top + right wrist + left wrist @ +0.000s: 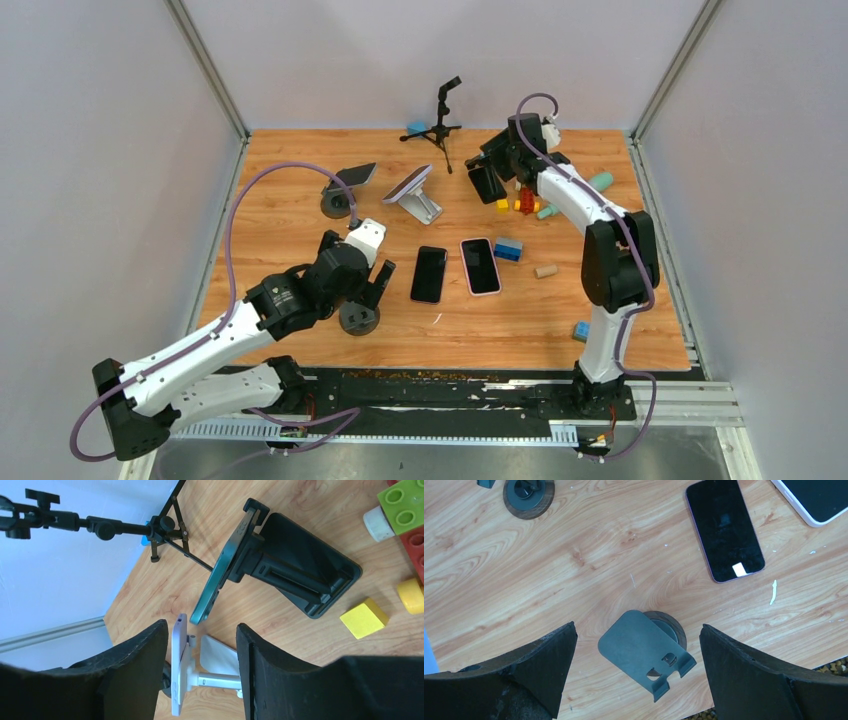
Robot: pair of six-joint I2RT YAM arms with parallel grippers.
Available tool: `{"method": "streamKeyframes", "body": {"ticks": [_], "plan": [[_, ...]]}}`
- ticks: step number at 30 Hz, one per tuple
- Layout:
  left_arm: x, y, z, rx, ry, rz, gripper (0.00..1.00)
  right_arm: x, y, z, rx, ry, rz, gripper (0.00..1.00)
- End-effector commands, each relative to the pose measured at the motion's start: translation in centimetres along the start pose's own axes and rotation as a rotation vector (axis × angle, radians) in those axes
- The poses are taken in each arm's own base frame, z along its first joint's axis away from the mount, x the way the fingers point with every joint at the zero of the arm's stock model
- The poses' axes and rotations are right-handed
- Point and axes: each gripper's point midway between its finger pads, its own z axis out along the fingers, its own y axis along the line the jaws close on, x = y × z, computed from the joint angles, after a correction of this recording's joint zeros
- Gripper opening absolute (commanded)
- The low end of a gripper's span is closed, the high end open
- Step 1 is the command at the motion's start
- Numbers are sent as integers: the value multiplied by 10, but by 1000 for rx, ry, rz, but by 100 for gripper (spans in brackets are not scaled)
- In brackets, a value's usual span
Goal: Remove the phone from the phone stand
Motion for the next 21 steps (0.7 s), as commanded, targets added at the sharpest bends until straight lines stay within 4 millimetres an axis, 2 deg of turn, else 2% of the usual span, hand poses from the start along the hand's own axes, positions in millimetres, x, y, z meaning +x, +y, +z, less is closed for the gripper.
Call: {"method": "streamKeyframes", "body": {"ticks": [1, 7, 15, 21], "plan": [[-5, 4, -1, -18, -23, 8, 100, -17, 23, 9, -58, -27, 40, 53], [-2, 3, 2, -19, -10, 16, 100, -25, 26, 21, -67, -30, 44, 50], [-1, 3, 4, -26, 2, 24, 100, -23, 25, 26, -66, -12, 34, 39], [0, 3, 5, -29, 9, 27, 100, -19, 23, 29, -66, 5, 33, 37]]}}
